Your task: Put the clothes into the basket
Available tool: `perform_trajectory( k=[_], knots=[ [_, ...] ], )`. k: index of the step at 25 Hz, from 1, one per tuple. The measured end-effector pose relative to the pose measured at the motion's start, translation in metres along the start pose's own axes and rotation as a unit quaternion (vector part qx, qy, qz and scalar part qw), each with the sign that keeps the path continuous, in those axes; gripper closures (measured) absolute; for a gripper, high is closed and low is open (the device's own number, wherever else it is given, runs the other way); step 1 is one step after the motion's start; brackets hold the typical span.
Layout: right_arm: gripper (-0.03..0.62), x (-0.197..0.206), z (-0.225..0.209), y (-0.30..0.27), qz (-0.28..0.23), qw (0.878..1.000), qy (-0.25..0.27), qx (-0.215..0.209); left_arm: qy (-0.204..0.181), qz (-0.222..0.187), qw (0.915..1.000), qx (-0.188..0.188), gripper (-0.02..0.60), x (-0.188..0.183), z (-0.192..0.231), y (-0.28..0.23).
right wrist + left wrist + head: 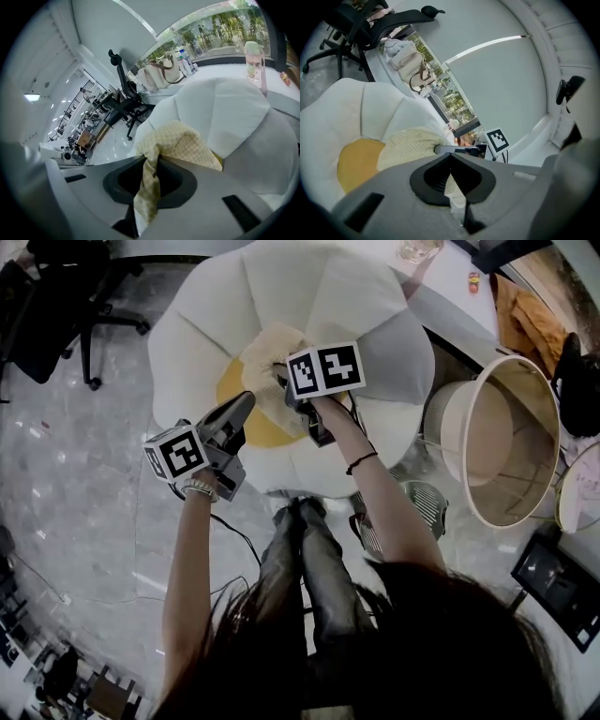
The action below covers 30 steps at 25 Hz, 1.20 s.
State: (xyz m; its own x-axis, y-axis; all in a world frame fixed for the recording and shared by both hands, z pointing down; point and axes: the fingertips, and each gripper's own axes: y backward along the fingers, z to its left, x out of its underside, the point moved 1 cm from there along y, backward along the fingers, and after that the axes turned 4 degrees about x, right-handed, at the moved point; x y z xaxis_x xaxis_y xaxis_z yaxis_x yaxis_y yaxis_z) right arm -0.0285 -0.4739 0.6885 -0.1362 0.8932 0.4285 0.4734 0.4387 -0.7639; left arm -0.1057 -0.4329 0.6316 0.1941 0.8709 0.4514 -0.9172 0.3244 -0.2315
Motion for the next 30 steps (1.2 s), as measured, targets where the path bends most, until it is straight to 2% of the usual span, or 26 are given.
perform_trajectory(
  k=[9, 15, 22, 30],
  knots=[
    [0.537, -0.017, 0.021, 0.047, -0.008, 1.000, 0.016, 0.006, -0.002, -0.016, 0.9997, 0.017, 0.571, -0.016, -0.046, 0.005],
    [0.537, -0.023, 0.039, 0.078, -0.005, 1.000, 0.029, 0.004, -0.020, -0.030, 0.9992, 0.020, 0.571, -0.033, -0.083, 0.011],
    [0.537, -0.016, 0.060, 0.119, 0.003, 0.999, 0.046, 0.008, -0.018, -0.030, 0.9991, 0.024, 0.571, -0.026, -0.126, 0.028],
    [0.537, -0.031, 0.072, 0.155, -0.013, 0.998, 0.060, 0.016, -0.032, -0.023, 0.9987, 0.033, 0.571, -0.029, -0.165, 0.036]
  ],
)
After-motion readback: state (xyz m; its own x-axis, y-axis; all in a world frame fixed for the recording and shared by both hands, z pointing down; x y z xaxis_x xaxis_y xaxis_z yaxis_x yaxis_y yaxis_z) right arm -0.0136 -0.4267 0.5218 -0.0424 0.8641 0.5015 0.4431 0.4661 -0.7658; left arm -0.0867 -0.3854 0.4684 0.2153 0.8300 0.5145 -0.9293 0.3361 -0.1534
